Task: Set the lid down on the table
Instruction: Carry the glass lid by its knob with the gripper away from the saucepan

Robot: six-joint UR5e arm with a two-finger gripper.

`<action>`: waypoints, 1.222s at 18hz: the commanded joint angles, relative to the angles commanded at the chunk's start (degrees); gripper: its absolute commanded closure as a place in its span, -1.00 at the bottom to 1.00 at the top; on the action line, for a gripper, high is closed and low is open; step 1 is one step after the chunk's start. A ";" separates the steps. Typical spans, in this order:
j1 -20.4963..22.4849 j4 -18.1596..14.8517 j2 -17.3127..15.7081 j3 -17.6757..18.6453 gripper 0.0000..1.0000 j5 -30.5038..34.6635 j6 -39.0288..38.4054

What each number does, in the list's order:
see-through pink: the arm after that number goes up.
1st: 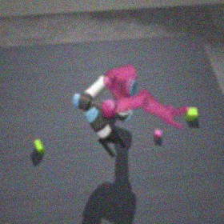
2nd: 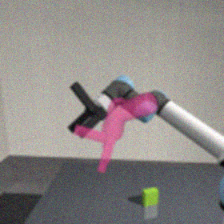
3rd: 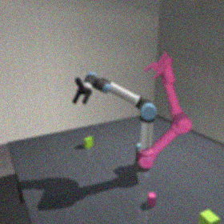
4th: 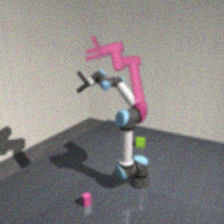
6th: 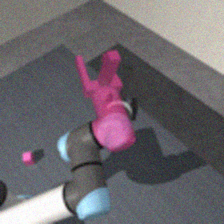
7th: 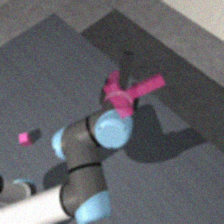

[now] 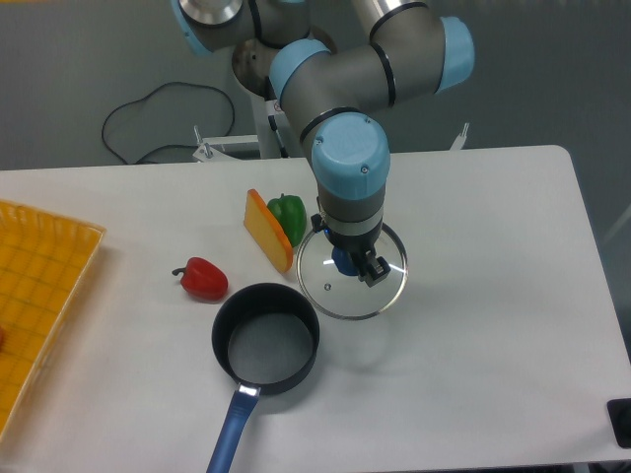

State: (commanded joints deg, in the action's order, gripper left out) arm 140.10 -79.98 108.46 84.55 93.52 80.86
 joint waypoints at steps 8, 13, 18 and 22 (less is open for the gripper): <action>0.17 0.62 0.09 0.18 -0.02 0.09 -0.09; 0.09 3.51 0.88 0.52 -0.02 0.17 -0.44; 0.61 4.83 2.02 0.44 -0.02 0.26 -0.35; 1.05 7.73 4.30 0.44 -0.02 0.53 0.17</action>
State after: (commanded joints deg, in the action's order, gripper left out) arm 141.15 -72.25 112.76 84.99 94.04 81.03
